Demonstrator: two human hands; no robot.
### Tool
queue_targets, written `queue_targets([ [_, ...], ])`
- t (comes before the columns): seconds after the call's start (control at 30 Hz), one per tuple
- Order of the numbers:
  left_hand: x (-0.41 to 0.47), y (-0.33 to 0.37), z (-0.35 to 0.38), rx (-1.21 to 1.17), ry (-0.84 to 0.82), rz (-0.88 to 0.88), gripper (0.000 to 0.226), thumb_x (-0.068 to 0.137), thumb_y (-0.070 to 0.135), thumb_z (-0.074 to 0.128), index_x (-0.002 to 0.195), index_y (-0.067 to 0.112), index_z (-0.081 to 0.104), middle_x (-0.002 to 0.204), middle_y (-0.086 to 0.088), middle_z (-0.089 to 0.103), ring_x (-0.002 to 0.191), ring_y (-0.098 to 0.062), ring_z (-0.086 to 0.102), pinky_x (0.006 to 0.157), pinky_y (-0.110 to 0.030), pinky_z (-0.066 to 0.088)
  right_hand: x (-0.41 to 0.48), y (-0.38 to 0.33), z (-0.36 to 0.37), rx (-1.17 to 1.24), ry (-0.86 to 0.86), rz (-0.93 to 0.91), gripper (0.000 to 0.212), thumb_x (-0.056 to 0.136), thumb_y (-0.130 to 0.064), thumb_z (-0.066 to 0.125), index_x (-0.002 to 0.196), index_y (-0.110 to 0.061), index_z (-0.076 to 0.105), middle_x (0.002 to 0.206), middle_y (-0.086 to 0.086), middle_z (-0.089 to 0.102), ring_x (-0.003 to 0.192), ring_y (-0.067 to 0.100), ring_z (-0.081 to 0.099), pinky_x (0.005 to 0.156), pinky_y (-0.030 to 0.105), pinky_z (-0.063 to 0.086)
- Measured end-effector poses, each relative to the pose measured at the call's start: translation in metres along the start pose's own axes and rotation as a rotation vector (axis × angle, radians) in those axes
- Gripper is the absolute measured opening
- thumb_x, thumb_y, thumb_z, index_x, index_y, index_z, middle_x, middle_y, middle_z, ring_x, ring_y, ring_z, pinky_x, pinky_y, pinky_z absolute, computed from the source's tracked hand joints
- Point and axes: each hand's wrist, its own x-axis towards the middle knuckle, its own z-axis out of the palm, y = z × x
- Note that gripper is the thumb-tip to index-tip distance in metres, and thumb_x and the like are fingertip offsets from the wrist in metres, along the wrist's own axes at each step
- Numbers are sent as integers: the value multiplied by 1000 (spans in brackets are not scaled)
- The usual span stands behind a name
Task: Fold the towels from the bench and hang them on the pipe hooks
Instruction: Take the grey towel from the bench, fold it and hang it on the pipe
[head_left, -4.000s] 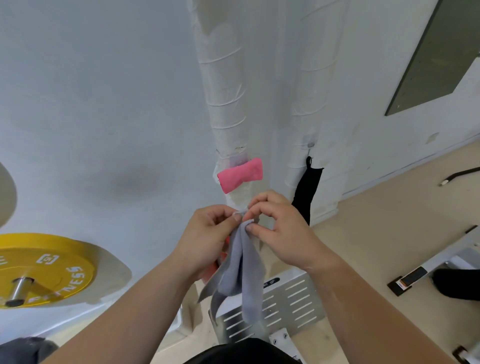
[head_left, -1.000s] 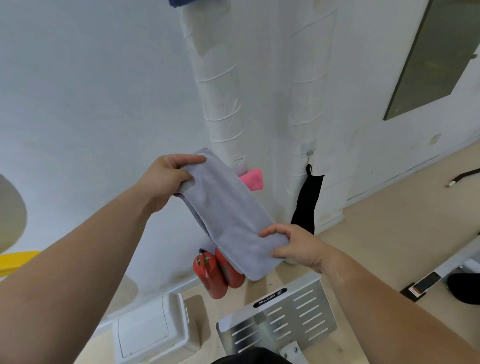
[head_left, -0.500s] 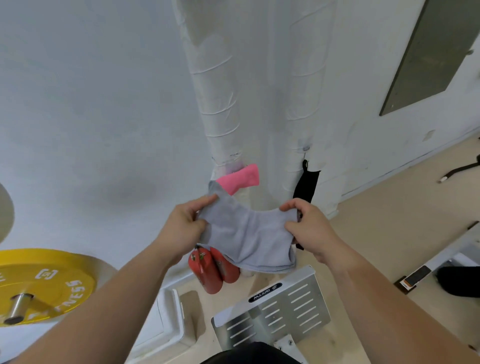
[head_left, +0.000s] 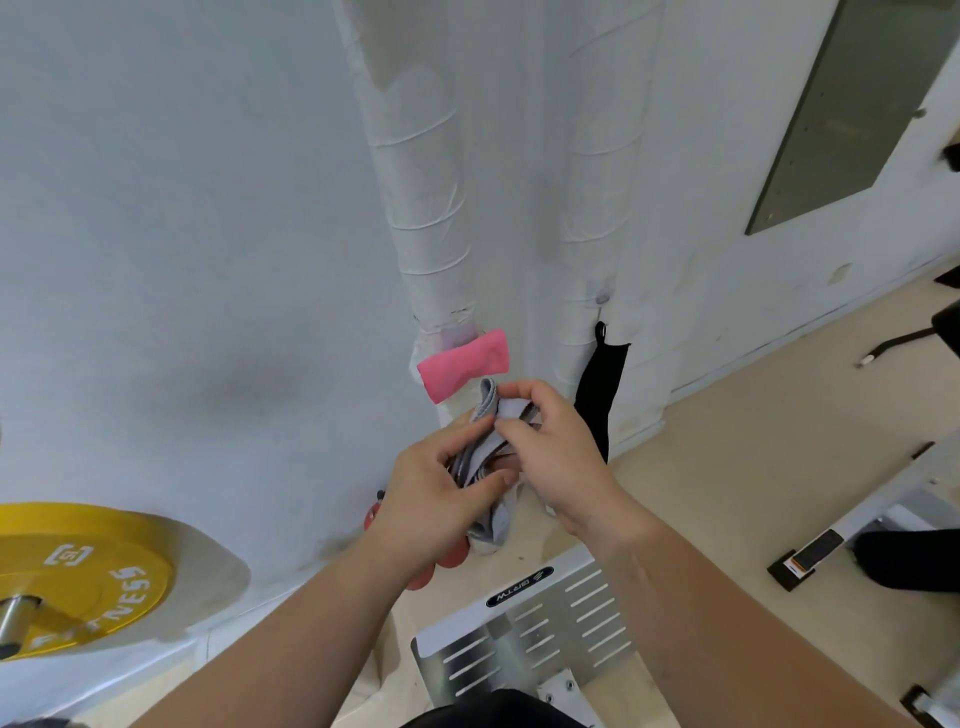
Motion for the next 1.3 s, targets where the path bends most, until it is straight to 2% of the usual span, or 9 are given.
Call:
queue_targets([
  [0.1,6,2,-7,79,53,-2,69,76,-11,55,115,43,73,111,16,76,102,-12,72,84,-30,59,0,-7,-2,81,-70,20,30,98,-13,57,114,-38,60,111,-2,67,92,9,72,81,27,60],
  [0.23,15,14,-23,30,-57,-15,71,74,-18,46,111,33,78,101,3,79,95,-26,73,79,-41,59,5,-8,-25,-278,-56,-183,54,92,-32,69,138,-49,45,137,-16,43,124,-11,43,104,10,33],
  [0.4,26,36,-43,-24,-216,-29,69,77,-24,52,99,34,81,97,-5,79,84,-14,69,71,-30,54,12,-23,-41,-138,-335,-202,64,95,-31,69,149,-45,39,149,-18,50,138,-1,45,116,30,38],
  [0.57,37,38,-61,-218,-205,-93,64,75,-20,67,122,24,70,113,-7,77,102,-20,73,88,-34,59,13,-26,-31,-45,-234,-216,56,97,-24,66,145,-43,44,142,-11,58,131,6,55,112,34,45],
  [0.67,44,28,-67,-468,-60,-223,68,82,-22,60,135,20,58,115,-18,74,94,-27,74,78,-36,62,13,-27,-22,45,-222,-142,52,101,-16,59,140,-46,42,120,-3,72,113,15,69,97,30,55],
  [0.87,33,-12,-74,-737,-53,-499,86,73,17,82,149,21,43,129,-12,69,107,-25,72,77,-38,58,22,-29,9,66,68,-89,37,99,-15,61,117,-47,54,99,19,69,94,42,68,84,56,56],
  [1.03,35,-29,-89,-672,79,-414,94,93,-4,63,158,42,14,88,-8,78,79,-23,75,69,-36,59,32,-34,29,-66,158,-33,39,96,-22,63,116,-54,52,103,0,60,81,17,64,85,46,58],
  [1.13,45,-25,-108,-560,103,-246,84,94,-8,60,151,47,30,82,-6,75,70,-17,71,59,-27,56,33,-39,46,-150,156,-56,45,92,-15,65,110,-56,58,129,-6,48,86,8,63,82,33,57],
  [1.3,63,-26,-146,-244,14,-28,51,90,2,67,118,44,71,121,8,71,111,-12,67,91,-29,55,39,-56,67,-332,54,-198,35,87,-16,71,109,-43,72,142,-18,41,134,-1,42,113,32,38],
])
